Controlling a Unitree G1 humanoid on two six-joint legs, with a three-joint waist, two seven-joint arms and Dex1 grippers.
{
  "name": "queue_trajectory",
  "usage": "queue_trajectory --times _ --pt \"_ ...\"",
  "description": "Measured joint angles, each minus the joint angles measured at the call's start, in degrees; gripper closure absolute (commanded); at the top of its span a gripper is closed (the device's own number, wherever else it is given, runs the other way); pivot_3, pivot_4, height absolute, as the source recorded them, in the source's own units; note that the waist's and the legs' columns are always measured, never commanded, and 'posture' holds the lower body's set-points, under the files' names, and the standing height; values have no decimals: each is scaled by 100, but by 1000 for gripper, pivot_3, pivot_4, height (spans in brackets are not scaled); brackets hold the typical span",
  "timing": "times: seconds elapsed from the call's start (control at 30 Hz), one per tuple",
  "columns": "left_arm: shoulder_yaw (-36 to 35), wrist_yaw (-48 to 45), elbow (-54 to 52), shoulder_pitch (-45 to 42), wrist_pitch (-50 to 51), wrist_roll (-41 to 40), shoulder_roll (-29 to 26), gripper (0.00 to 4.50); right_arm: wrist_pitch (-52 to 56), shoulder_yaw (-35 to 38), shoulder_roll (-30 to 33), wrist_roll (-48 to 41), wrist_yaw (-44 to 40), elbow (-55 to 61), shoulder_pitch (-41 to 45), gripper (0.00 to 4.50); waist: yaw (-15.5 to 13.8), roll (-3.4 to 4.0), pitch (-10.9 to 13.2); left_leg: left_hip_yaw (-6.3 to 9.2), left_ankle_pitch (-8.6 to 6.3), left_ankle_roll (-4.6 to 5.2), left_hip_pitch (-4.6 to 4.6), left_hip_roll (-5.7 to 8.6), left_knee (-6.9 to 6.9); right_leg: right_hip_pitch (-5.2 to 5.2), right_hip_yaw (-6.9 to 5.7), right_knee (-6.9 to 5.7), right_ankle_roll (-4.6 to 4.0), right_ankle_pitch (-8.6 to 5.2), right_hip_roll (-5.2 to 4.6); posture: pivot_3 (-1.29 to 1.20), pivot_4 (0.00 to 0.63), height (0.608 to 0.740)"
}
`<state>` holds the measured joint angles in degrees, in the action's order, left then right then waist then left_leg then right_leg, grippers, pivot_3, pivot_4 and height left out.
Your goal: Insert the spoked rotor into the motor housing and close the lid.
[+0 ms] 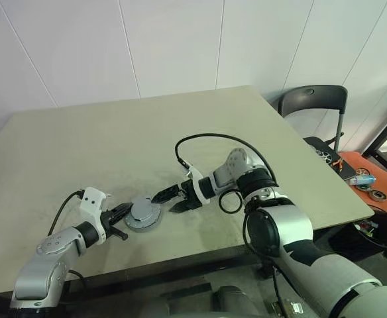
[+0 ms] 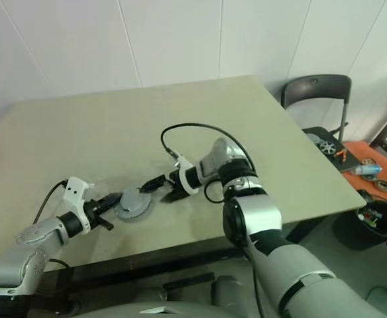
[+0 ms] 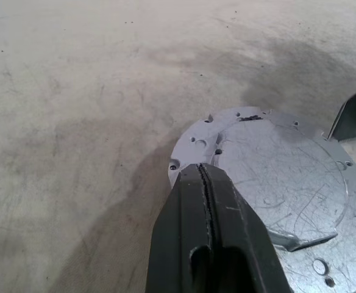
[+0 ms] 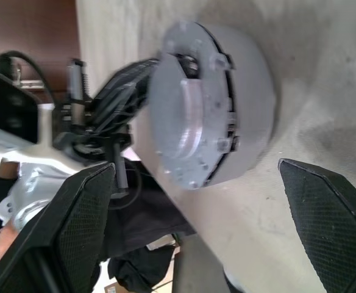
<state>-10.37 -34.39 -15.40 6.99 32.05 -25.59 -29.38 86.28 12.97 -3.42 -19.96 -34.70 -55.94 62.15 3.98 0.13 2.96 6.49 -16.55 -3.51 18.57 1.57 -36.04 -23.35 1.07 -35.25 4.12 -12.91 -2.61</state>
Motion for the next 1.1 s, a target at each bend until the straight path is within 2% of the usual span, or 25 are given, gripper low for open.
queue_trajectory --times 0.43,0.53,0.7,0.83,0.97,1.1 --pt "-46 -6 -5 14 52 -1 -10 4500 -458 208 -171 -166 320 -282 -69 21 12 0 0 1 0 0 -9 -3 0 3 -1 -6 -2 -1 4 0 0 740" --pt "-57 -12 -23 10 91 -1 -10 4500 -545 310 -246 -175 417 -335 -77 564 13 0 0 1 0 0 -9 -3 0 3 0 -6 -2 -1 4 0 0 740" --pt "-74 -46 -46 10 111 -8 -12 4500 -566 375 -311 -182 535 -443 -135 2162 10 0 0 0 0 0 0 -2 1 0 1 2 -1 -1 2 0 0 740" --pt "-136 -34 -23 37 139 8 -42 4500 -577 489 -301 -293 578 -444 -153 3141 19 1 1 1 0 1 -3 -5 3 -1 0 -1 -2 -1 6 0 0 740" --pt "-351 24 8 64 244 -102 158 4500 -597 671 -298 -406 608 -438 -151 3295 17 3 2 1 0 1 -5 -6 2 0 -1 -4 -2 -2 7 0 0 740" --pt "-782 295 -23 168 508 -642 678 4500 -595 779 -295 -464 658 -438 -139 3297 15 -1 4 1 0 1 2 -6 2 -4 0 -1 7 4 5 0 0 740"
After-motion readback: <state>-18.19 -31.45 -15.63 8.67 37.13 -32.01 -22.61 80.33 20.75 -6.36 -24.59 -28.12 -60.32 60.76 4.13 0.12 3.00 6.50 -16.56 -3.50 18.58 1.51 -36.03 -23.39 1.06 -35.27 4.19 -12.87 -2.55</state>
